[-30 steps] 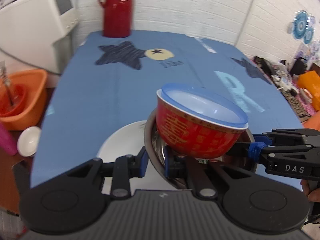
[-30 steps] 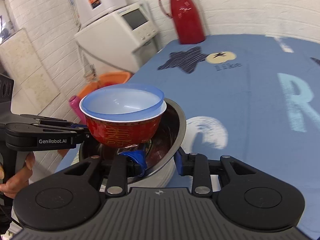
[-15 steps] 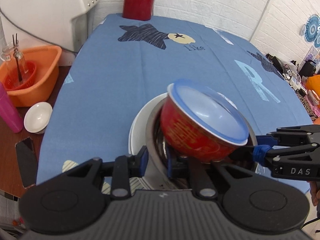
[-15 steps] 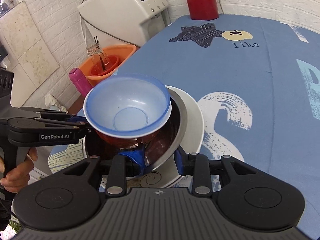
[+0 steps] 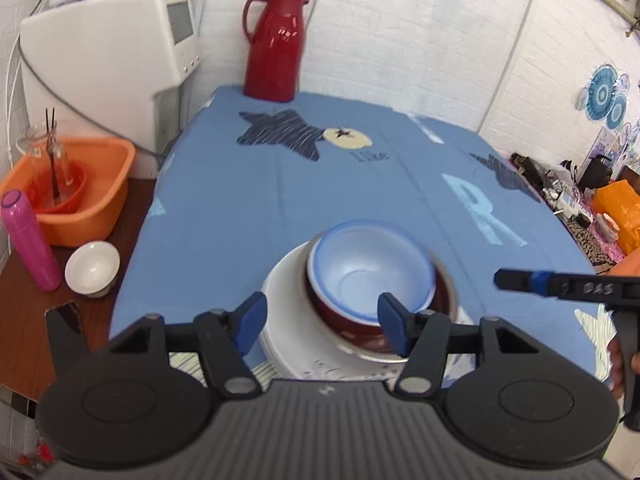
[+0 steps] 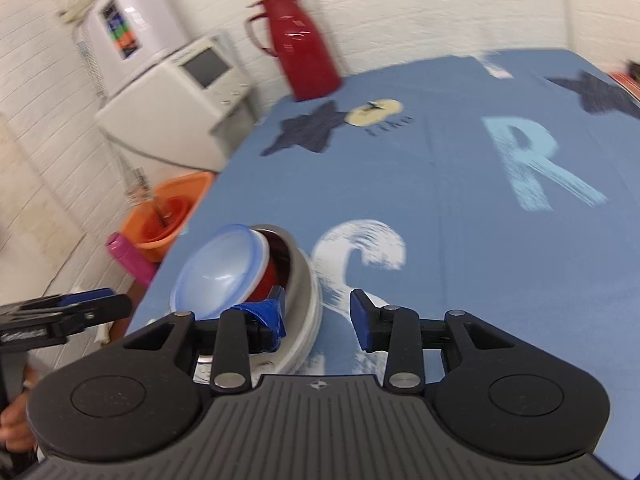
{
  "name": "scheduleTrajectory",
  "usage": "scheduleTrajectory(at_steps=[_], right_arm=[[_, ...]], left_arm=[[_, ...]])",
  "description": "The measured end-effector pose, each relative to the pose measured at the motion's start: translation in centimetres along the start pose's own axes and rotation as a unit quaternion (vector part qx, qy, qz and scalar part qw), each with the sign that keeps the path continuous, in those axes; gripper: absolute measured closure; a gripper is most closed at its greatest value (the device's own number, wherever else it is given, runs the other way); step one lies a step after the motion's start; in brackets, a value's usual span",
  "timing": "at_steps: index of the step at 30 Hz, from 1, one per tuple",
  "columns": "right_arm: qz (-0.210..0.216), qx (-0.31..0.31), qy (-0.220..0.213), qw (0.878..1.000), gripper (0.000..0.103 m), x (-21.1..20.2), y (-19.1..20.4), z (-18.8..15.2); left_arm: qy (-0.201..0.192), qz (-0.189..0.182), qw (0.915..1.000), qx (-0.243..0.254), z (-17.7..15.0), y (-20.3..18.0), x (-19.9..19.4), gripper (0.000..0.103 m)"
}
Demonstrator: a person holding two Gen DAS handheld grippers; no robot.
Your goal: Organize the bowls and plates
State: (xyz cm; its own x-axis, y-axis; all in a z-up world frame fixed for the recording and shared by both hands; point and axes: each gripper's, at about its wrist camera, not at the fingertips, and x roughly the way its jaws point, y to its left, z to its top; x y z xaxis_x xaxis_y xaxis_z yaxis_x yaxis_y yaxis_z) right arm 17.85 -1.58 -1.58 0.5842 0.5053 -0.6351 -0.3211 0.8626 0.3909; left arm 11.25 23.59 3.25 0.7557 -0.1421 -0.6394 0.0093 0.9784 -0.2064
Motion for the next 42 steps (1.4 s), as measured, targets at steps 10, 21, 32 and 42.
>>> scheduleTrajectory(at_steps=[10, 21, 32, 42], right_arm=[[0.020, 0.109, -0.019, 0.994, 0.082, -2.9, -3.0, -6.3], [-0.077, 0.100, -0.091, 0.988, 0.077, -7.1, -3.3, -12.7], [-0.090, 0.085, -0.077, 0.989, 0.077, -8.5, -3.0, -17.9], [-0.102, 0.088, -0.076, 0.988, 0.076, -8.6, -3.4, -19.3]], left_arm=[[-0.044, -0.018, 0.9987, 0.018, -2.2, -9.3, -0.3, 0.038], [-0.046, 0.014, 0.9966, 0.066, -10.9, -14.7, -0.8, 0.036], [-0.068, 0.047, 0.9937, 0.076, -18.0, -14.9, -4.7, 0.036], [-0.101, 0.090, 0.9868, 0.089, -18.6, -15.5, -5.4, 0.036]])
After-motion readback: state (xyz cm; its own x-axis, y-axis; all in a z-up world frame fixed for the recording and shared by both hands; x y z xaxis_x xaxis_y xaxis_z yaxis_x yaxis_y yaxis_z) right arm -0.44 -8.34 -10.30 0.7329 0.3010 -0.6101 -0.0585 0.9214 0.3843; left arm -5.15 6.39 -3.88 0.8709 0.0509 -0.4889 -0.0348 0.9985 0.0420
